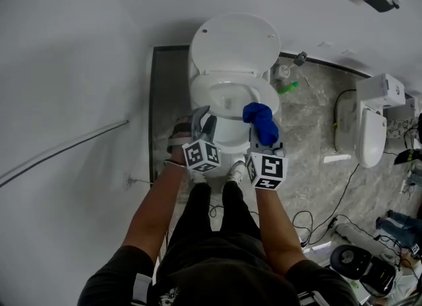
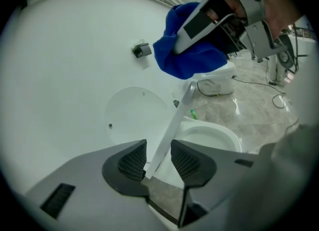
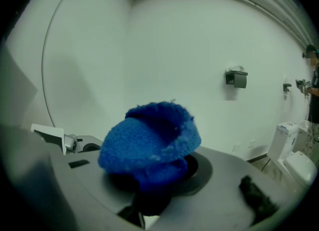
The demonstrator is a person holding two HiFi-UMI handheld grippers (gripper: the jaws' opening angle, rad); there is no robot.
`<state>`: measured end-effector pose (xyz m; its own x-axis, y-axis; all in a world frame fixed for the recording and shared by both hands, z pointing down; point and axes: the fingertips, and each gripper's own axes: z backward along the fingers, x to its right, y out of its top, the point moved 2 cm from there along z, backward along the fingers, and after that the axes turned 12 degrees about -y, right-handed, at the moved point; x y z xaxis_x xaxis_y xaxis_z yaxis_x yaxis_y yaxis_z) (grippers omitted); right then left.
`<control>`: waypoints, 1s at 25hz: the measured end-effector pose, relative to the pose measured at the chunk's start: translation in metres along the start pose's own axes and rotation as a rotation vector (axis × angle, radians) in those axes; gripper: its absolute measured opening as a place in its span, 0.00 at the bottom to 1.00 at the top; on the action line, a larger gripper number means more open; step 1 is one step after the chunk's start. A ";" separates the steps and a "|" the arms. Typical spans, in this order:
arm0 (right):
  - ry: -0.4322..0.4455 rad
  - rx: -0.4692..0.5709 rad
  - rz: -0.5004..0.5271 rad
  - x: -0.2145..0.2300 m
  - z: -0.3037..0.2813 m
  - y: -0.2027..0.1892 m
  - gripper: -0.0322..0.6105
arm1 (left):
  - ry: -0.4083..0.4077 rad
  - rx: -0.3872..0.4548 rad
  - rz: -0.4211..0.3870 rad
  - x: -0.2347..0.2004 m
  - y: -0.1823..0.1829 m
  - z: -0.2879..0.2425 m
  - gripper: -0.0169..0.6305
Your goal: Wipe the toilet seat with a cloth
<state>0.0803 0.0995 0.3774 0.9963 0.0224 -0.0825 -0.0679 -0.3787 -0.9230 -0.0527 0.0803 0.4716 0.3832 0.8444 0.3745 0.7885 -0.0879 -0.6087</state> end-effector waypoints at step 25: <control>0.107 -0.160 0.009 -0.019 -0.010 -0.083 0.20 | -0.508 -0.104 0.231 0.135 -0.079 -0.033 0.35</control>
<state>0.0680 0.1210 0.4598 0.9961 -0.0770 -0.0427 -0.0767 -0.5206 -0.8503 -0.0473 0.1836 0.5936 0.2918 0.9431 -0.1597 0.7651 -0.3303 -0.5527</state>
